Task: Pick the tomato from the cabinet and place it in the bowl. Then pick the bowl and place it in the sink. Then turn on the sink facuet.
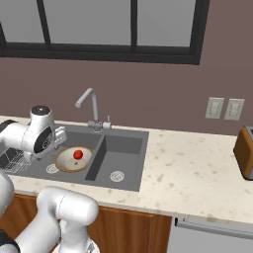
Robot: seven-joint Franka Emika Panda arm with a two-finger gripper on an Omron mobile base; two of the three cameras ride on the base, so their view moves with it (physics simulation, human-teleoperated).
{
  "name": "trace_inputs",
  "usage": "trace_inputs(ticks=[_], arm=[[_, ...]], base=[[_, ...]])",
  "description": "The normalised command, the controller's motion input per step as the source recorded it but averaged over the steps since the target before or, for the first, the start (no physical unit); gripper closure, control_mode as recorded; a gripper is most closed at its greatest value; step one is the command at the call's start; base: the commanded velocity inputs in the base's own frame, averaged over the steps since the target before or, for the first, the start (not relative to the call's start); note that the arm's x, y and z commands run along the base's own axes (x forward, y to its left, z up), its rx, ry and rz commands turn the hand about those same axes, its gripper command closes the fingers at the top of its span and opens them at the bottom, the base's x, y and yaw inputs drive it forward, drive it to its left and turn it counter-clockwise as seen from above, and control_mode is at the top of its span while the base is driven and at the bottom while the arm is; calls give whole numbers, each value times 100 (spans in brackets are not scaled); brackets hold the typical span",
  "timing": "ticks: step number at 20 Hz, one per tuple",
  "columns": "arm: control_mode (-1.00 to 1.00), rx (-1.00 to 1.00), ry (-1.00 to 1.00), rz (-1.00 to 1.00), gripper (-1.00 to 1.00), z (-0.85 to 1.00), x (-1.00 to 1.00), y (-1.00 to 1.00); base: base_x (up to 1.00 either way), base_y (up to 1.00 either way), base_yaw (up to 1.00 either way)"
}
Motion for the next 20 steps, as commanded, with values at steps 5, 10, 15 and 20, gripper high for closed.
trace_inputs(ticks=[5, 10, 15, 20], arm=[[-100, 4, 0, -19, -100, 100, -100, 5], [-100, 2, 0, -27, -100, 100, -65, 0], [-100, 14, 0, -24, -100, 51, -16, -41], [-100, 36, -1, -15, -100, 0, 8, -86]], base=[[0, 0, 0], [0, 0, 0], [0, 0, 0], [0, 0, 0]])
